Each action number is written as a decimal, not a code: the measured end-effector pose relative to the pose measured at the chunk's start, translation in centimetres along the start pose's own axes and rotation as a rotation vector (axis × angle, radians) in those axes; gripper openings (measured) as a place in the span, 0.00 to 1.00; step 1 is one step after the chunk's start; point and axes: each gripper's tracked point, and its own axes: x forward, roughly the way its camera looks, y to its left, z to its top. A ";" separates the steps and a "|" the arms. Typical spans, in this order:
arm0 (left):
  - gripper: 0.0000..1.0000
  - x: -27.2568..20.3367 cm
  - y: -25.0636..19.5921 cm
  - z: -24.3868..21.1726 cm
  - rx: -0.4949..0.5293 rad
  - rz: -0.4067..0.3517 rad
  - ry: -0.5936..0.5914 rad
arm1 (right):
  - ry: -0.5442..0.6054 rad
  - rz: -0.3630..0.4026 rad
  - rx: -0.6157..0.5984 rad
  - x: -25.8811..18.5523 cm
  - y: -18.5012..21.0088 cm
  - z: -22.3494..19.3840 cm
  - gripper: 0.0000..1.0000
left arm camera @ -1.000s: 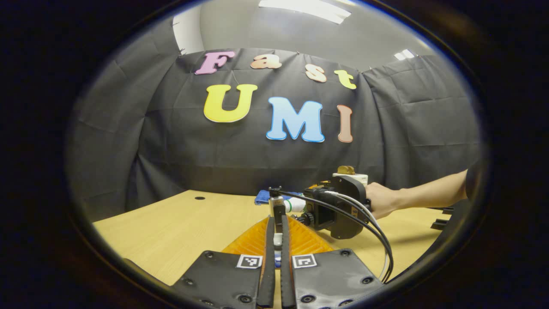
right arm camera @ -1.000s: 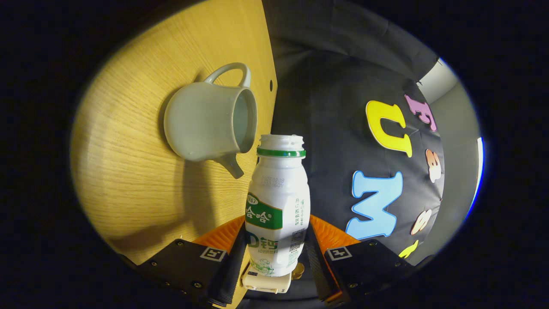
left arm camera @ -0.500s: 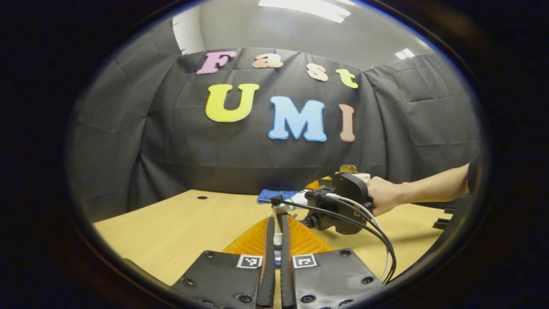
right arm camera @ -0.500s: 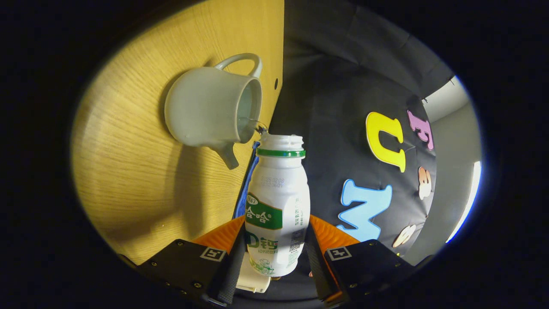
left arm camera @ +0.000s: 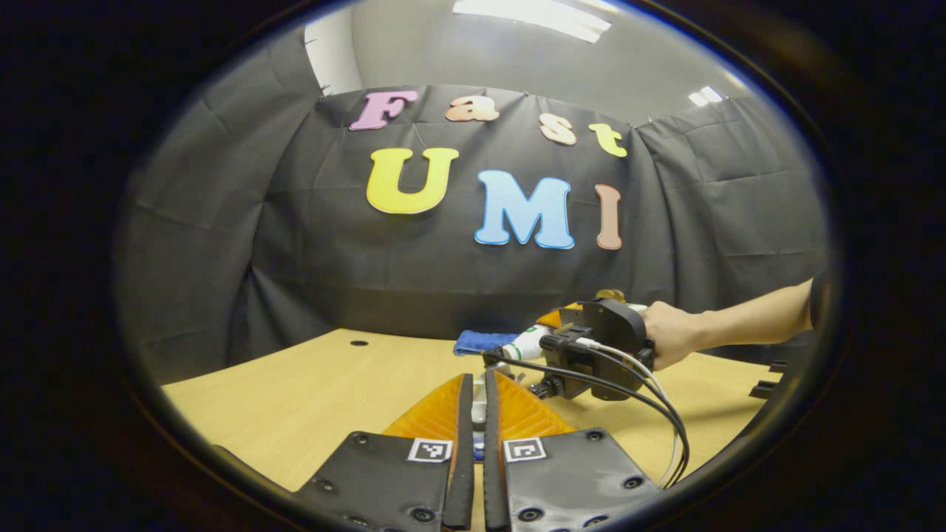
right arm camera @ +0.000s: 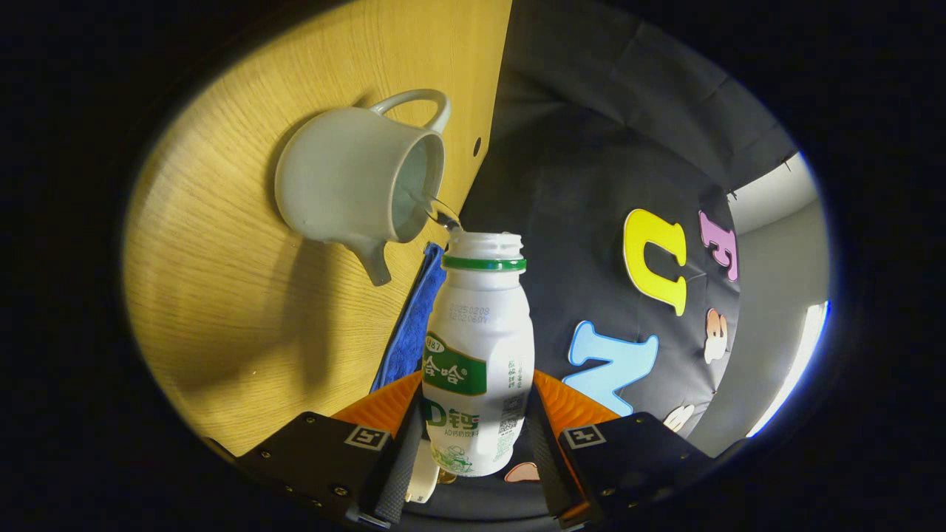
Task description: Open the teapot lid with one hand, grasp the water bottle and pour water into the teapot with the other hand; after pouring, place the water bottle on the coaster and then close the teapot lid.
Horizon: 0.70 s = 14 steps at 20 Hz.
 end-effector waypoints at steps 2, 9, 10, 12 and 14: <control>0.07 -0.2 0.0 0.0 -0.002 0.002 -0.002 | -0.003 -0.007 -0.011 -0.1 -0.5 0.1 0.70; 0.07 -0.1 0.3 0.0 0.005 0.005 0.001 | -0.013 -0.037 -0.060 -0.2 -1.6 0.2 0.70; 0.07 -0.1 0.3 0.1 0.005 0.005 0.002 | -0.014 -0.041 -0.069 -0.3 -1.7 0.2 0.70; 0.12 0.0 0.2 0.1 0.004 0.004 0.004 | -0.018 -0.047 -0.089 -0.4 -1.8 0.2 0.70; 0.12 -0.1 0.3 0.0 0.007 0.005 0.005 | -0.020 -0.061 -0.115 -0.5 -2.1 0.2 0.70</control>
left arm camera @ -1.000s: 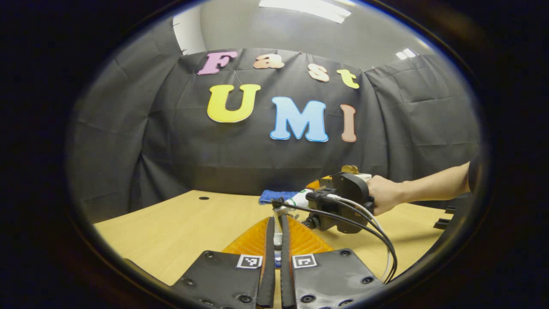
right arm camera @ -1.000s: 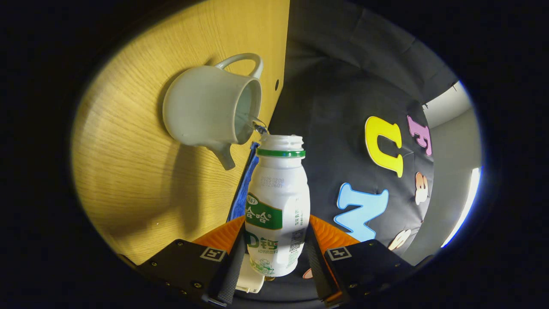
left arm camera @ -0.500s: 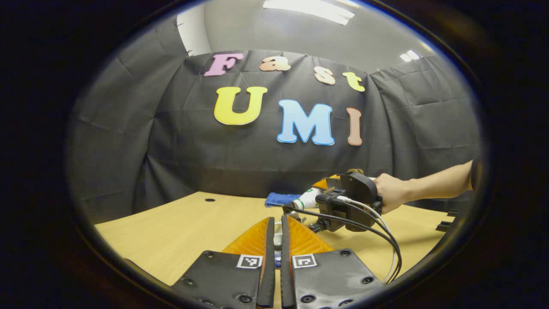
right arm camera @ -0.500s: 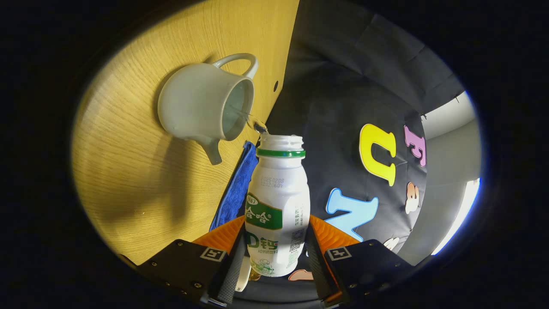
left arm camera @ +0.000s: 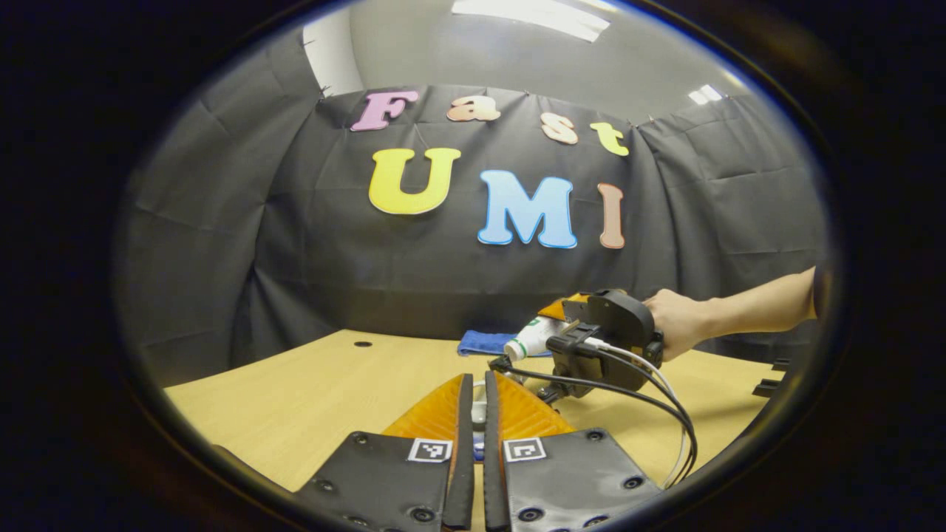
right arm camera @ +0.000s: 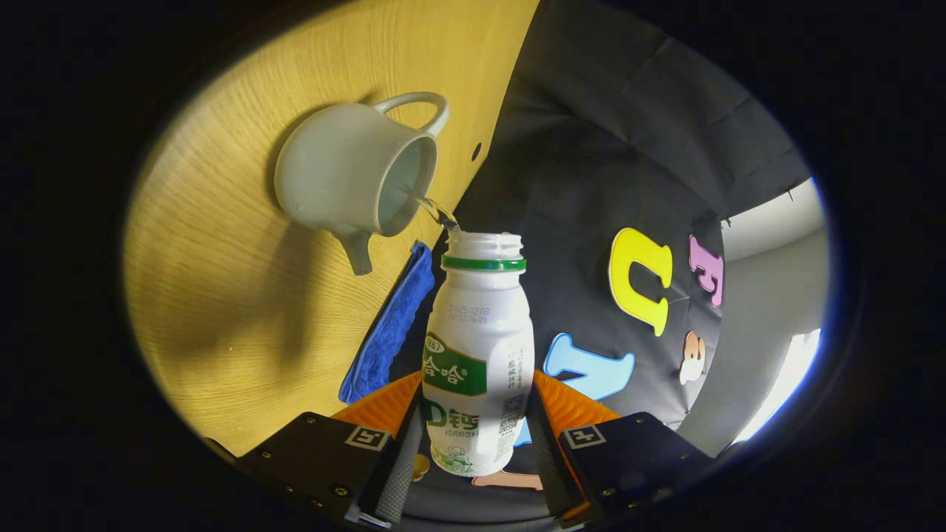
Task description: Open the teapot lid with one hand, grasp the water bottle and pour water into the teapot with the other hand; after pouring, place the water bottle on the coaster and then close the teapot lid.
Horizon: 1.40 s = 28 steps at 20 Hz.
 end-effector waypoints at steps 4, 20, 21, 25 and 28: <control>0.07 0.1 0.0 -0.2 0.001 0.001 0.003 | -0.002 -0.010 -0.032 -0.2 -0.5 0.0 0.70; 0.15 0.2 -0.2 -0.6 0.012 -0.004 0.016 | -0.022 -0.049 -0.094 -0.7 -0.8 0.7 0.70; 0.16 0.3 -0.2 -0.6 0.011 -0.003 0.018 | -0.027 -0.044 -0.086 -0.8 -0.7 0.9 0.70; 0.16 0.4 -0.1 -0.8 0.001 0.000 0.023 | -0.037 -0.022 -0.025 -0.4 0.6 1.1 0.70; 0.12 0.6 -0.2 -1.1 -0.027 -0.006 0.028 | -0.037 0.007 0.081 -0.4 1.3 0.9 0.70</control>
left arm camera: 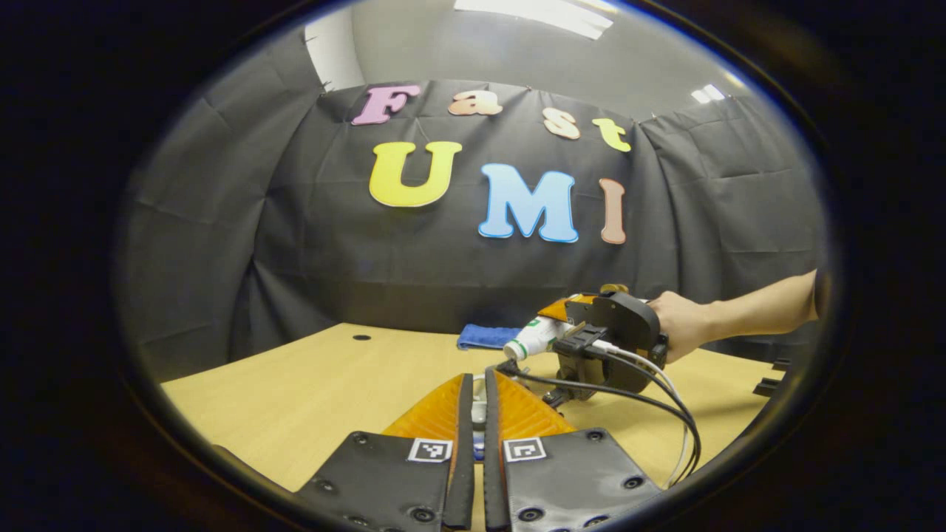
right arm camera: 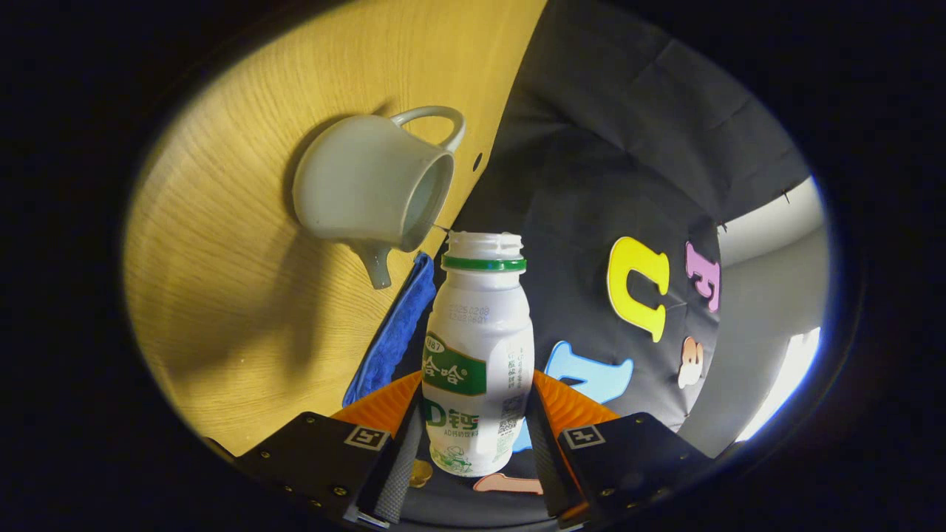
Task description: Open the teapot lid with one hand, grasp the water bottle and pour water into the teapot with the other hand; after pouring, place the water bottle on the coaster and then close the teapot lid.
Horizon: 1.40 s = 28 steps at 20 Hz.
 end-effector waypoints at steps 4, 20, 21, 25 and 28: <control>0.16 0.5 -0.3 0.1 -0.002 -0.001 -0.004 | -0.012 0.043 0.205 0.0 1.2 -0.1 0.70; 0.16 16.1 -2.0 1.4 -0.035 -0.060 -0.003 | 0.107 0.082 1.511 -11.3 0.9 -8.4 0.70; 0.16 17.4 -2.4 1.0 -0.040 -0.072 0.011 | 0.108 0.088 1.571 -12.0 0.8 -9.1 0.70; 0.15 21.1 -3.5 -1.5 -0.029 -0.087 0.094 | 0.137 0.062 1.721 -13.9 1.1 -12.2 0.70; 0.15 22.0 -3.6 -3.2 0.004 -0.071 0.135 | 0.156 0.009 1.707 -14.8 1.2 -13.8 0.70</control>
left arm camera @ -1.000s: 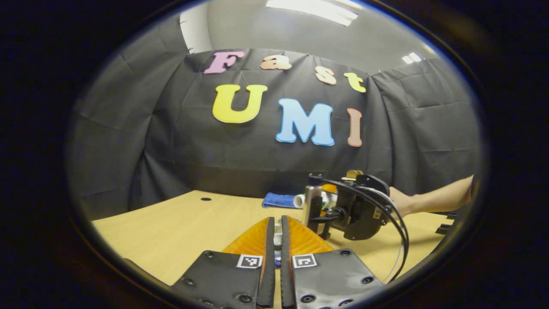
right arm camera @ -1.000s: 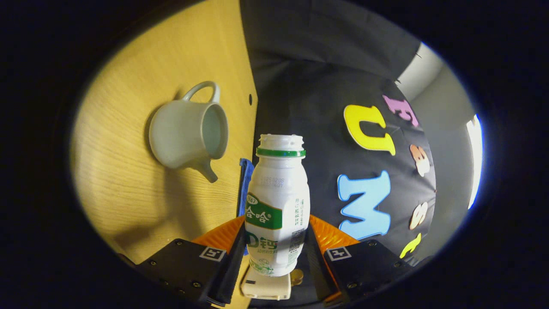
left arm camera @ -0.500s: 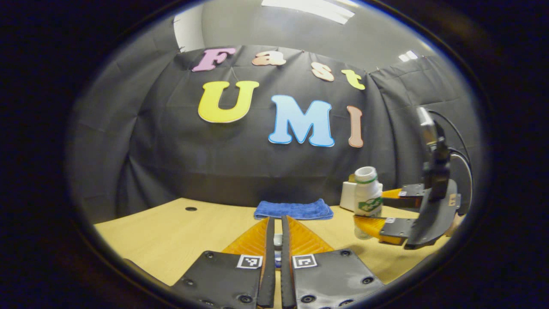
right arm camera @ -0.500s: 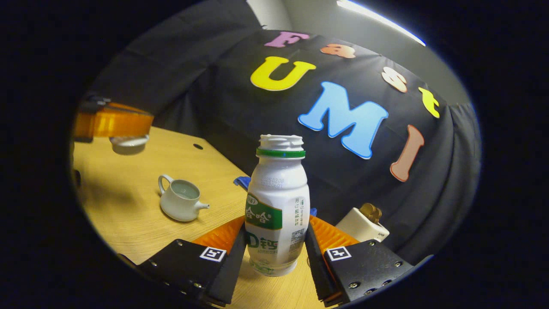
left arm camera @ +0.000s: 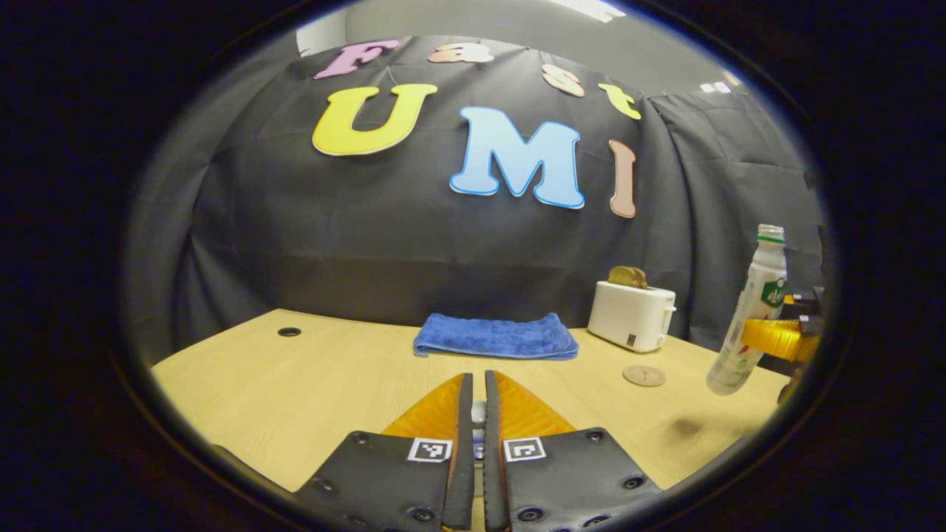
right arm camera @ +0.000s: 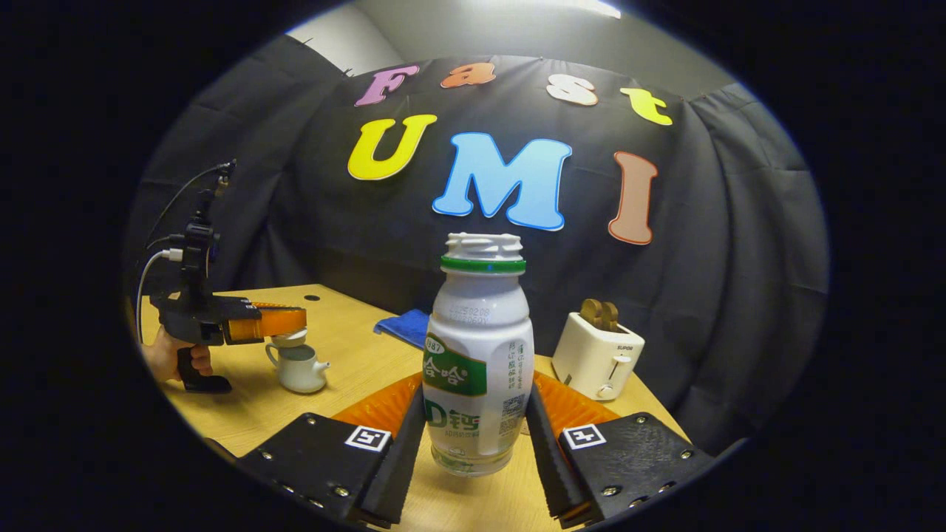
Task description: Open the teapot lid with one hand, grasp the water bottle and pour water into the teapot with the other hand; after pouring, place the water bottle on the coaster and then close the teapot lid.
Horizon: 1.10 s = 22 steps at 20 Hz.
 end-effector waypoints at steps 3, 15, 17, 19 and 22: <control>0.15 0.3 -0.4 -0.7 0.012 0.005 0.012 | -0.008 -0.007 -0.010 0.1 -0.2 0.1 0.67; 0.15 0.6 0.4 -2.2 0.025 0.036 0.048 | 0.004 -0.011 -0.002 2.2 -0.9 -0.5 0.70; 0.16 0.8 0.3 -2.7 0.024 0.034 0.058 | 0.016 -0.028 0.033 3.9 -1.5 -1.0 0.70; 0.14 0.9 0.2 -2.9 0.012 0.032 0.063 | 0.022 -0.048 0.076 5.8 -2.2 -1.3 0.70; 0.22 0.5 0.0 -2.5 -0.005 0.021 0.056 | 0.034 -0.103 0.104 8.7 -4.5 -2.2 0.70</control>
